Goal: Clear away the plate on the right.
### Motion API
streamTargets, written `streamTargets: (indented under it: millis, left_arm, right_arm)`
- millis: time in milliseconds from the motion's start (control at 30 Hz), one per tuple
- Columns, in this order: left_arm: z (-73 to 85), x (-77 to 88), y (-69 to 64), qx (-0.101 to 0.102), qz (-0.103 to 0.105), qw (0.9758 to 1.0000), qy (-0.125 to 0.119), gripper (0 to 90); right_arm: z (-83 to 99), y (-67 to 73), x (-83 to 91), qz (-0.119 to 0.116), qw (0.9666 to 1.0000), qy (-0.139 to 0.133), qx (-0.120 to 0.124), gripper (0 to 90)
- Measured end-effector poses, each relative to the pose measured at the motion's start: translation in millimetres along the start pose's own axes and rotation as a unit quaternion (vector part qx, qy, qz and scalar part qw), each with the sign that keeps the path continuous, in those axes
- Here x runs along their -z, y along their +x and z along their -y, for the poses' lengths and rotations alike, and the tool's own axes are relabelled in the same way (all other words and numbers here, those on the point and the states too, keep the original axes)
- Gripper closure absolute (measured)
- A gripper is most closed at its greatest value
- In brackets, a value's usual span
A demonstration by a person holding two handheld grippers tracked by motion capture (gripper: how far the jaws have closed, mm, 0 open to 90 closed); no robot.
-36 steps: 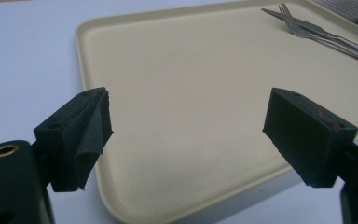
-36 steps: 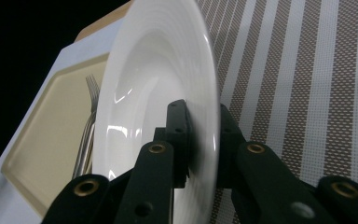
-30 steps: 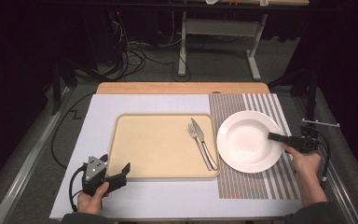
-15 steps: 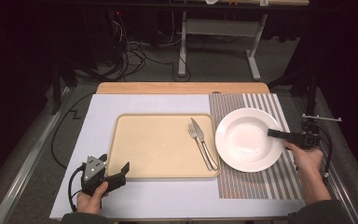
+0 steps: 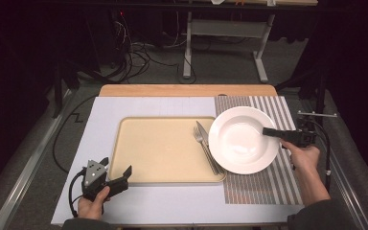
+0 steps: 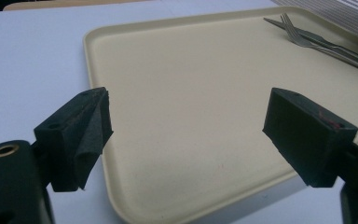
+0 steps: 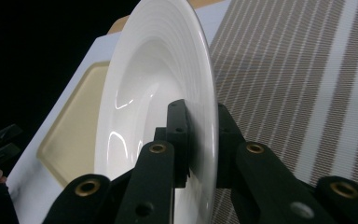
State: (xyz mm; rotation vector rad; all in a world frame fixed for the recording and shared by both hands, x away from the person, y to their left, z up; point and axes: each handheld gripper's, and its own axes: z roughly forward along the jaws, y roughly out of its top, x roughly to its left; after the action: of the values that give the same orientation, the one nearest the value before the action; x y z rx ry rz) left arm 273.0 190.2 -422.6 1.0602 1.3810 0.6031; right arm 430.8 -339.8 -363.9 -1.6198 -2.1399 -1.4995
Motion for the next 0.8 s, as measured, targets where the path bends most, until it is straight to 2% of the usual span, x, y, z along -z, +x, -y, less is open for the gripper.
streamTargets:
  millis: [233,400,567,700,800]
  left_arm:
    - [-1.2,1.5,-0.2,0.004,0.002,1.0,-0.004,15.9]
    - [-1.7,1.8,0.0,0.006,0.003,1.0,-0.005,15.9]
    - [-2.3,2.2,0.6,0.006,0.003,1.0,-0.007,15.9]
    - [-2.8,2.7,0.9,0.003,0.003,1.0,-0.008,15.9]
    - [-3.4,3.0,1.3,0.004,0.003,0.9999,-0.011,15.9]
  right_arm:
    - [-3.8,14.3,-23.3,-0.025,0.9996,0.01,-0.001,82.2]
    - [-6.5,26.0,-41.8,-0.032,0.9992,0.022,0.004,82.1]
    - [-6.9,33.6,-57.7,-0.044,0.9986,0.028,0.0,82.1]
    - [-7.7,39.9,-69.0,-0.053,0.9982,0.028,-0.004,82.0]
    - [-8.8,48.0,-76.3,-0.058,0.9981,0.02,0.004,84.7]
